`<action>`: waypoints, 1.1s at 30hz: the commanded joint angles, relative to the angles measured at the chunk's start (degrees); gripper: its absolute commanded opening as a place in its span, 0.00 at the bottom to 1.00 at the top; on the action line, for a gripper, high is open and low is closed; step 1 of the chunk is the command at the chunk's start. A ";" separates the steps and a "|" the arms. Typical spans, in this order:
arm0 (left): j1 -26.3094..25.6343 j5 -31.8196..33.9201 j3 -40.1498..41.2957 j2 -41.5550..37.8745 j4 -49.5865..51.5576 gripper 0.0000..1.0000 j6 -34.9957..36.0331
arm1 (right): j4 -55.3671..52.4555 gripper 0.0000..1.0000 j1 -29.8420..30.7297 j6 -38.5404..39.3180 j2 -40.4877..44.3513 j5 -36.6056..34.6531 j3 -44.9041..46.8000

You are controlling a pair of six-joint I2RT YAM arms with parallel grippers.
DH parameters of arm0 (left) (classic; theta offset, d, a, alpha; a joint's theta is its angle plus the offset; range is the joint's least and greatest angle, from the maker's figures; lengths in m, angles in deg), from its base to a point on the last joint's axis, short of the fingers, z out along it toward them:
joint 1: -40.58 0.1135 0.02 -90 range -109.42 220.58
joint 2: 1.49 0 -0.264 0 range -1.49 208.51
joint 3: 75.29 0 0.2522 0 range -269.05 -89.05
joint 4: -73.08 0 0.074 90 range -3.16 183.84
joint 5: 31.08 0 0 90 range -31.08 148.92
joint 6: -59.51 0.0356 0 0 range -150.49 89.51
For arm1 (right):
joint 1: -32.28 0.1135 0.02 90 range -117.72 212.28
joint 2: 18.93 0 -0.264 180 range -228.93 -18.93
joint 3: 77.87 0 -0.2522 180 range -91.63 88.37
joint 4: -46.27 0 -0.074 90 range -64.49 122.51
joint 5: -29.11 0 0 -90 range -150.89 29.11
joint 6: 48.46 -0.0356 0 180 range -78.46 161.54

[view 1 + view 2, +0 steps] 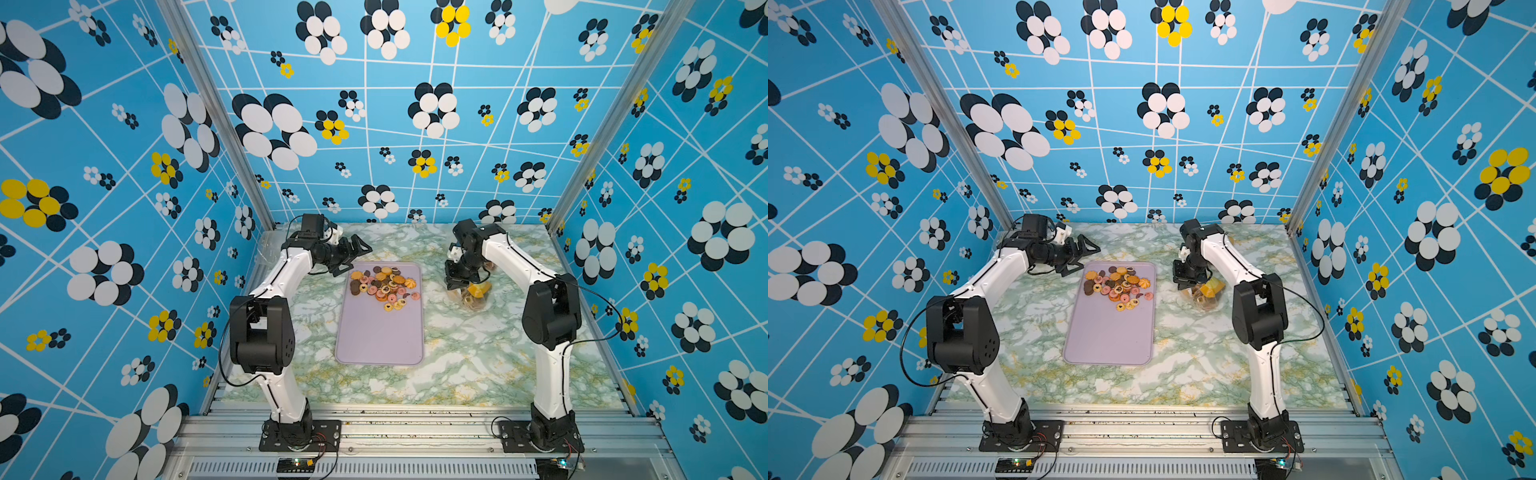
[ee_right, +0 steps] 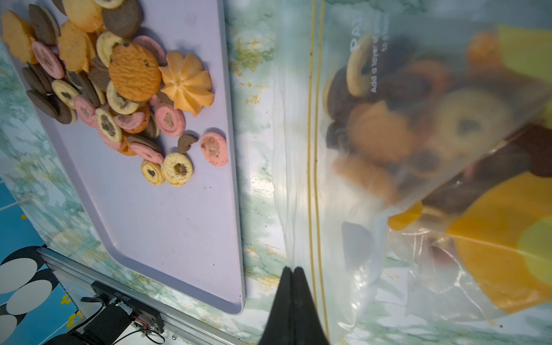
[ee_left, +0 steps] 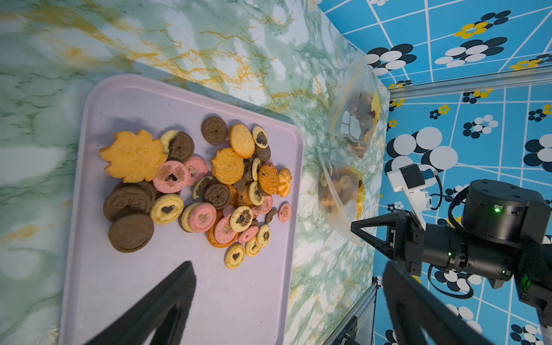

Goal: Pour cookies out of the ziploc bag
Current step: Move the ziploc bag to the center of the board.

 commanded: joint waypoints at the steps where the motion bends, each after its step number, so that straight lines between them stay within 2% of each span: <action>1: -1.00 -0.75 -0.02 0.12 0.87 0.99 -0.08 | -0.59 0.00 0.49 0.38 1.38 -0.74 2.35; 5: -2.56 -0.46 0.79 0.04 0.38 1.00 -0.18 | 1.00 0.00 0.49 0.03 4.49 0.14 6.94; 11: -6.66 0.06 4.07 0.36 -3.82 1.00 -1.87 | 9.18 0.00 0.61 -3.76 12.24 4.16 20.33; 17: -9.98 0.28 6.06 1.33 -6.86 1.00 -3.39 | 19.80 0.00 3.97 -10.53 18.03 8.13 30.57; 25: -10.62 1.08 7.14 1.02 -7.22 0.99 -3.30 | 40.63 0.00 8.68 -24.77 22.93 13.05 40.52; 28: -10.55 1.22 7.32 0.99 -6.89 1.00 -3.10 | 37.86 0.00 9.28 -23.73 22.13 12.35 41.05; 31: -10.61 0.93 7.27 1.39 -6.87 0.99 -3.02 | 31.04 0.00 9.35 -19.53 21.68 7.29 39.51; 33: -10.60 1.00 7.32 1.33 -6.90 0.99 -2.89 | 27.00 0.21 9.45 -16.74 22.34 2.52 37.93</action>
